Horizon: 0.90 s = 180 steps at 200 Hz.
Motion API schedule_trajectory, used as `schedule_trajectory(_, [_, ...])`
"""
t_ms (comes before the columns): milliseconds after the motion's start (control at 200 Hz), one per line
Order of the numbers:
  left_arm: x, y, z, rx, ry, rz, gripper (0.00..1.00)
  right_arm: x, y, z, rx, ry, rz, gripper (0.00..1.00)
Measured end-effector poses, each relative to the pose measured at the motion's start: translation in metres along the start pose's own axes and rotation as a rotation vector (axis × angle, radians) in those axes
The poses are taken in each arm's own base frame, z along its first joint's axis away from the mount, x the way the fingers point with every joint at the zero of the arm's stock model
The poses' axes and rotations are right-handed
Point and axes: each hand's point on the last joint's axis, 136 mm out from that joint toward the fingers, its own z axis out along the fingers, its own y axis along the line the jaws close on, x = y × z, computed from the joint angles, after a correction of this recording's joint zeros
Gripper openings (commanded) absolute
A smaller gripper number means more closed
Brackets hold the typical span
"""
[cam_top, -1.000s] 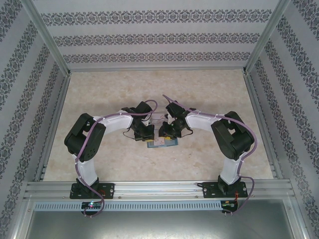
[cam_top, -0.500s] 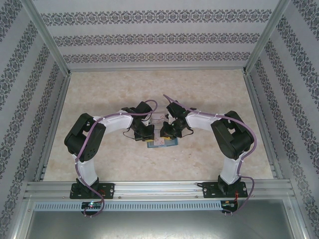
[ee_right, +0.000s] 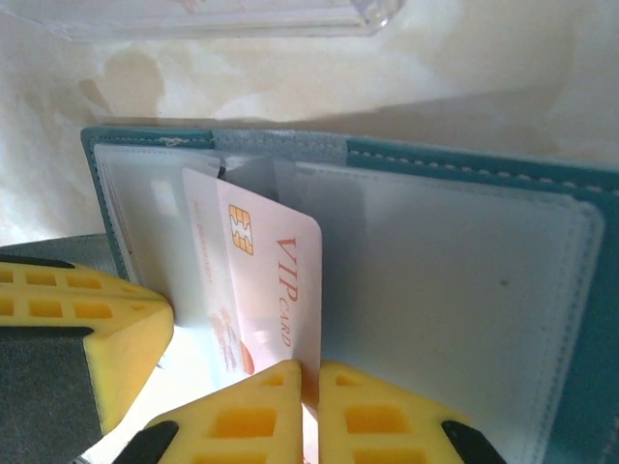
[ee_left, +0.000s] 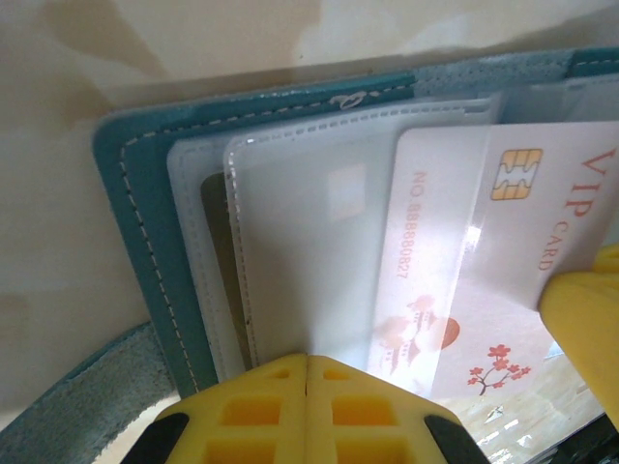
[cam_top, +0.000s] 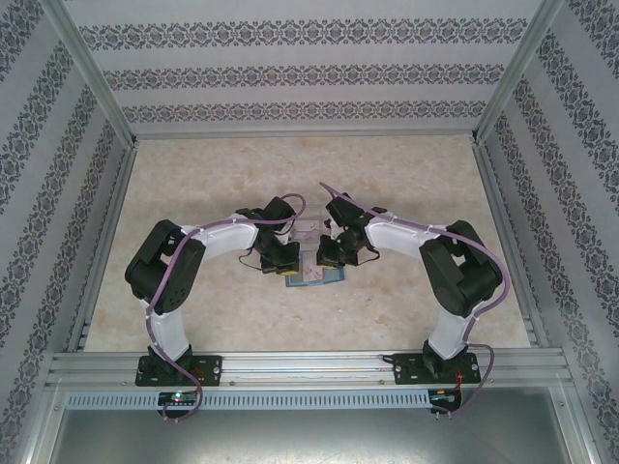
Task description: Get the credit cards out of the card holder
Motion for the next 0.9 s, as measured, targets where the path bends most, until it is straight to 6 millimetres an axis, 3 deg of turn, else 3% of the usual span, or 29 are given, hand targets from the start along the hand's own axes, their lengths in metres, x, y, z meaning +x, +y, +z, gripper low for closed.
schedule_trajectory(899, [0.0,0.0,0.0,0.0,0.0,0.0,0.0,-0.003,-0.016,-0.023,0.162,-0.031,-0.052,0.09])
